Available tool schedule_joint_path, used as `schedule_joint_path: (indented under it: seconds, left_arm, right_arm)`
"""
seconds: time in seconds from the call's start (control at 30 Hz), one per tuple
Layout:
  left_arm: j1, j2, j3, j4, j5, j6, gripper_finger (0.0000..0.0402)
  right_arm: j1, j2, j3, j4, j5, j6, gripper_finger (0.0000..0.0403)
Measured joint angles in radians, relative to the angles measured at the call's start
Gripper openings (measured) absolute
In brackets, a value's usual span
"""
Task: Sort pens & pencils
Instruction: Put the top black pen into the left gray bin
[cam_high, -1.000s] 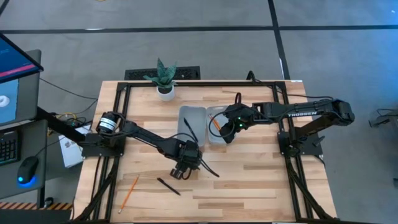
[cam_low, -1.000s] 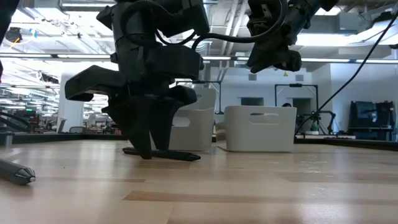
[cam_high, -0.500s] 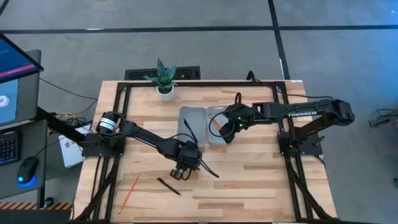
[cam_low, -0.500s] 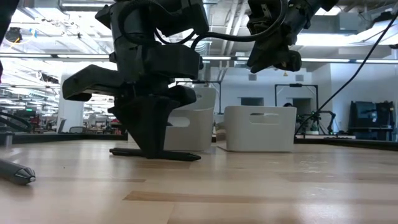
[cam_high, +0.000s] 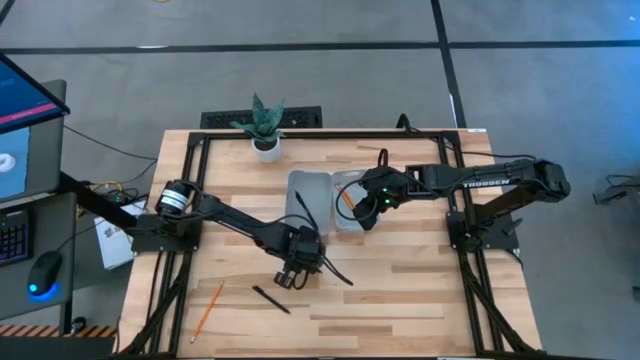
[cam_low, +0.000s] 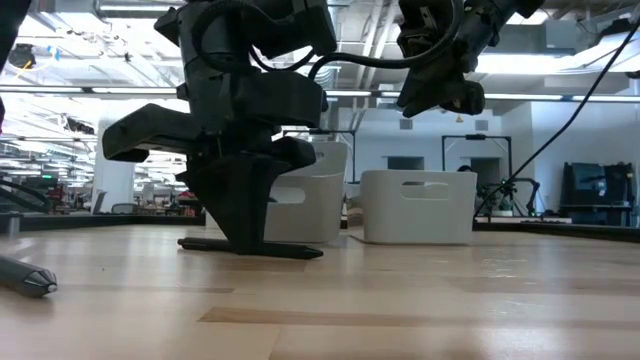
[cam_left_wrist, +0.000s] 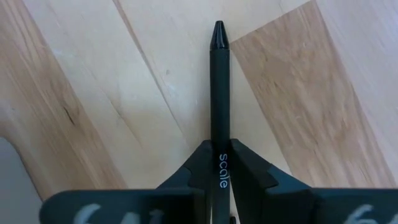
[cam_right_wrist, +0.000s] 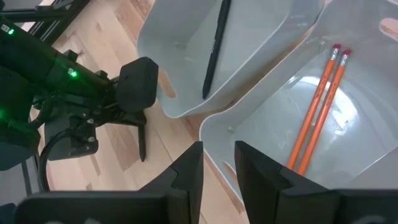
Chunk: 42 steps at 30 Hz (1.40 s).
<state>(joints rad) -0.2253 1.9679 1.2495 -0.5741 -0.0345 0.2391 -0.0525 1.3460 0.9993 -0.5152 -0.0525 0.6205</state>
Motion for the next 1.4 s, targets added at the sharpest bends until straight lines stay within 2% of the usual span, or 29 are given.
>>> schedule_joint_path:
  seconds: [0.27,0.77,1.1,1.4]
  left_arm:
    - [0.006,0.007,0.053,-0.072,-0.093,0.018,0.0026]
    - [-0.004,0.004,0.081,-0.132,-0.066,-0.025,0.0027]
    - [0.001,0.001,0.247,-0.290,-0.090,-0.002,0.0027]
    - [0.035,0.000,0.423,-0.597,-0.182,0.103,0.0027]
  right_arm:
    - [0.000,0.000,0.000,-0.001,0.000,0.000,0.0113]
    - [0.000,0.000,0.000,-0.001,0.000,-0.003,0.0113]
    - [0.000,0.000,0.000,-0.001,0.000,-0.003,0.0113]
    - [0.000,0.000,0.000,-0.017,0.000,-0.026,0.0113]
